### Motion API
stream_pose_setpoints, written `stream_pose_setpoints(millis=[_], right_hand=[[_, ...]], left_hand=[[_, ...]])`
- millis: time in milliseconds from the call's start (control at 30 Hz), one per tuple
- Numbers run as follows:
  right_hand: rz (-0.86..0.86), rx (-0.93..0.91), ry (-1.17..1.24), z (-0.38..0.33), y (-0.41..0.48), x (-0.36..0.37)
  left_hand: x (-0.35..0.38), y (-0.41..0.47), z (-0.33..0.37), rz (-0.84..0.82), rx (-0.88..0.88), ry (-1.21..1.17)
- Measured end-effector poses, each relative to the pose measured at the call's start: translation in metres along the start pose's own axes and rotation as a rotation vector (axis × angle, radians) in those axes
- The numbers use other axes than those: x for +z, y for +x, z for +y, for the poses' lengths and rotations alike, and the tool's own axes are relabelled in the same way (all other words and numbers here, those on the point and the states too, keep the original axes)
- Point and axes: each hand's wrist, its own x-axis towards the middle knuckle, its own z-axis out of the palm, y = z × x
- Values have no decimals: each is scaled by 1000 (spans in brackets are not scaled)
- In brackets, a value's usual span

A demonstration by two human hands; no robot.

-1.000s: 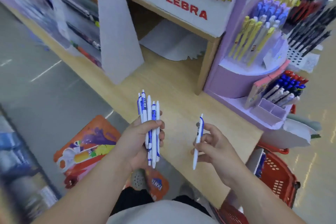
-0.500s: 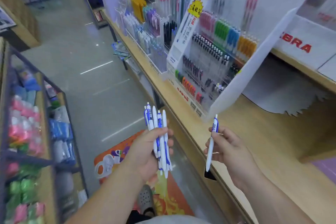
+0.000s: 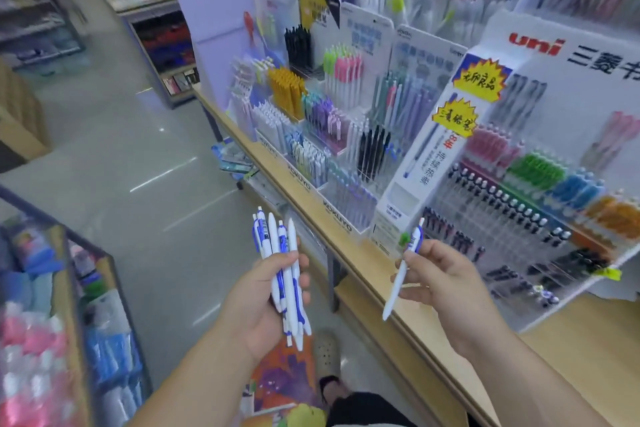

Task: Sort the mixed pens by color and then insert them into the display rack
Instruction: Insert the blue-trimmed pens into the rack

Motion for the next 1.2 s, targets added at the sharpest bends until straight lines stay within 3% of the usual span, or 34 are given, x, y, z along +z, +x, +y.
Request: stream_pose_setpoints(millis=[433, 567, 867, 1200], right_hand=[[81, -176, 16, -100, 212, 65], [208, -247, 62, -129, 249, 73], [544, -321, -119, -149, 306, 95], [946, -234, -278, -174, 337, 154]], left_hand=[[67, 183, 175, -87, 10, 159], [86, 231, 202, -145, -22, 150], [137, 332, 257, -338, -169, 259], [143, 411, 318, -592, -312, 429]])
